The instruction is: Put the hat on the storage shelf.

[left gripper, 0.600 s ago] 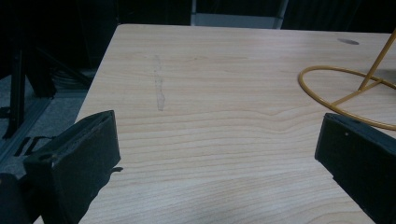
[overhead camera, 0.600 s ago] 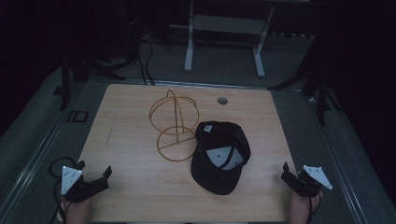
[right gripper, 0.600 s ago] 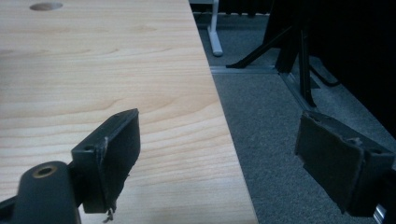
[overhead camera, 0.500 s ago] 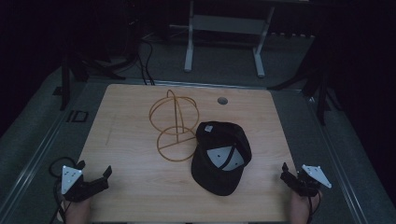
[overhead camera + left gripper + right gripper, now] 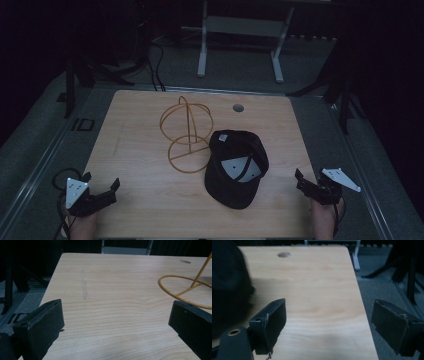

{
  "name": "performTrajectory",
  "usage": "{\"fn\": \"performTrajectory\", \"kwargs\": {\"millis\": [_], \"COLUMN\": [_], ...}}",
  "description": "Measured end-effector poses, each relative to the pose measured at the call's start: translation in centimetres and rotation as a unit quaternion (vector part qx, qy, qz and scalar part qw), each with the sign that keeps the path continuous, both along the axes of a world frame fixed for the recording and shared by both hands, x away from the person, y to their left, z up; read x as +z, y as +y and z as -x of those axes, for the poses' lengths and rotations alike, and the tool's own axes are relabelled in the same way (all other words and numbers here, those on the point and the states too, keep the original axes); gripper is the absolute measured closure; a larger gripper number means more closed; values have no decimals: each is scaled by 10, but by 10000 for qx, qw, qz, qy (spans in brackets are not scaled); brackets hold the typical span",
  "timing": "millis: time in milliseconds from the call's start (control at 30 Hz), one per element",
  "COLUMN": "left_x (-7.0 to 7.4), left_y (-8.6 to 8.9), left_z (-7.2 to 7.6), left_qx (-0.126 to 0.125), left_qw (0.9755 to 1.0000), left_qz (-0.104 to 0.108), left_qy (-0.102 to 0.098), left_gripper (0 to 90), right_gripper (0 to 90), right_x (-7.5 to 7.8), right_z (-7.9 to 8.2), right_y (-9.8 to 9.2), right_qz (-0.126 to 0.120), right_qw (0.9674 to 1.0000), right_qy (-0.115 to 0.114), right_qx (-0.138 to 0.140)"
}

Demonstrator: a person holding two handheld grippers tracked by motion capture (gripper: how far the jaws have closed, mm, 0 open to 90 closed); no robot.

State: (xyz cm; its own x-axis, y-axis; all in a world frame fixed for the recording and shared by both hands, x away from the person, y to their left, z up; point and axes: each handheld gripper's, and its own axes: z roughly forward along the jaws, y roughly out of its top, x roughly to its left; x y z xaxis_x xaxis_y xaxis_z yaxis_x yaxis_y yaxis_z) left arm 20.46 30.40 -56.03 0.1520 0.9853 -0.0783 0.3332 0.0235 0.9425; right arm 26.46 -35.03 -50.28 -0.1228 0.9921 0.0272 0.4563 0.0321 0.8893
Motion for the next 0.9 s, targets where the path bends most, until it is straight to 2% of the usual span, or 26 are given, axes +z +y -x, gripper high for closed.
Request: {"fn": "performTrajectory", "kwargs": {"millis": [67, 200, 333, 433, 567, 700, 900], "left_x": [0, 1, 0, 0, 0, 0, 0], "left_y": [0, 0, 0, 0, 1, 1, 0], "left_z": [0, 0, 0, 0, 0, 0, -1], "left_qx": [-2, -33, -44, -50, -60, -70, -87], "left_qw": [10000, 10000, 10000, 10000, 9999, 9999, 9999], "left_qz": [-8, -2, 27, 60, 82, 78, 70], "left_qy": [6, -12, 21, 18, 34, 37, 60], "left_gripper": [4, 4, 4, 4, 4, 4, 4], "right_gripper": [129, 123, 120, 112, 112, 130, 139], "right_x": [11, 30, 50, 66, 83, 92, 88], "right_z": [1, 1, 6, 9, 9, 3, -12], "right_y": [8, 22, 36, 45, 59, 76, 102], "right_qz": [54, -49, -54, -239, -320, -168, -102], "right_qw": [9999, 9991, 9983, 9956, 9920, 9894, 9855], "right_qy": [-55, -101, -315, -474, -543, -498, -273], "right_qx": [133, 404, 492, 777, 1093, 1355, 1672]}}
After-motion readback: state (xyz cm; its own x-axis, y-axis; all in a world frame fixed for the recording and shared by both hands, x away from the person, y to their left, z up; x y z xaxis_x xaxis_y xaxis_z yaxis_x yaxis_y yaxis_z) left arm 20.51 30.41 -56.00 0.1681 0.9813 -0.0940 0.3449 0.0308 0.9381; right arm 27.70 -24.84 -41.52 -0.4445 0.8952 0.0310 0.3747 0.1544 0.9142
